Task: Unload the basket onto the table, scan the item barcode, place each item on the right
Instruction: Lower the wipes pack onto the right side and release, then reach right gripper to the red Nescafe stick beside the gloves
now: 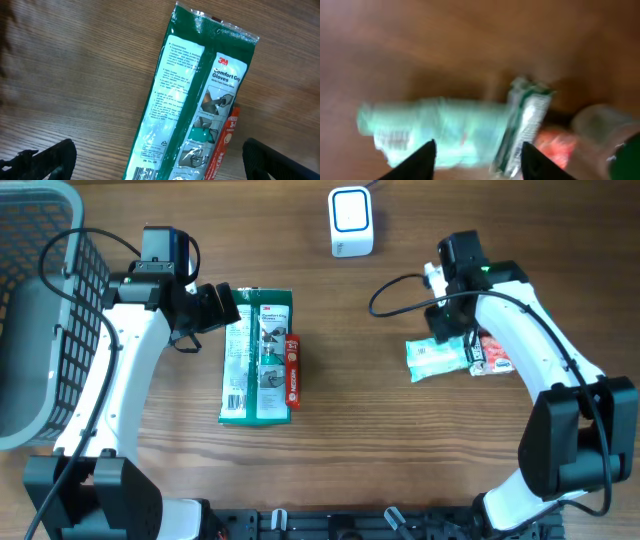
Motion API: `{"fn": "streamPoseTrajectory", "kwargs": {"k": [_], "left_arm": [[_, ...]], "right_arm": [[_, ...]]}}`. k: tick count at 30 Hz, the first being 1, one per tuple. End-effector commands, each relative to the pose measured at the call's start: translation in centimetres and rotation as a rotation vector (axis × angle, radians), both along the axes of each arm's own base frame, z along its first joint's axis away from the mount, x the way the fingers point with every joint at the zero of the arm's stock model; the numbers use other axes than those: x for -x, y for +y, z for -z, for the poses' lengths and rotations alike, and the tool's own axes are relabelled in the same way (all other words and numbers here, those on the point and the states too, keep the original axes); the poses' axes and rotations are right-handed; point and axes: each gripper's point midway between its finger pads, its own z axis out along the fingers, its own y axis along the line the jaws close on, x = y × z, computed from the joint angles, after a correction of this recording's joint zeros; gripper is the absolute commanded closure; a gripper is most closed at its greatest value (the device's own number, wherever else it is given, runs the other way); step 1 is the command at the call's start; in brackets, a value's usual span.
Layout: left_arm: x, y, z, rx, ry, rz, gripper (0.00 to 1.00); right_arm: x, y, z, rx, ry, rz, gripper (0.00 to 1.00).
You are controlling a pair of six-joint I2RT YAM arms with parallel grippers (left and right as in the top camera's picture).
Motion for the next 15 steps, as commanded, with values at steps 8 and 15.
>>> {"fn": "streamPoseTrajectory", "kwargs": {"k": [8, 15], "left_arm": [[-0.2, 0.1, -0.2, -0.017, -0.008, 0.013, 0.00], [-0.2, 0.1, -0.2, -0.017, -0.008, 0.013, 0.00]], "right_arm": [[-2.0, 8.5, -0.7, -0.525, -0.027, 0.345, 0.66], [-0.9, 7.7, 3.8, -0.346, -0.087, 0.424, 0.68]]}}
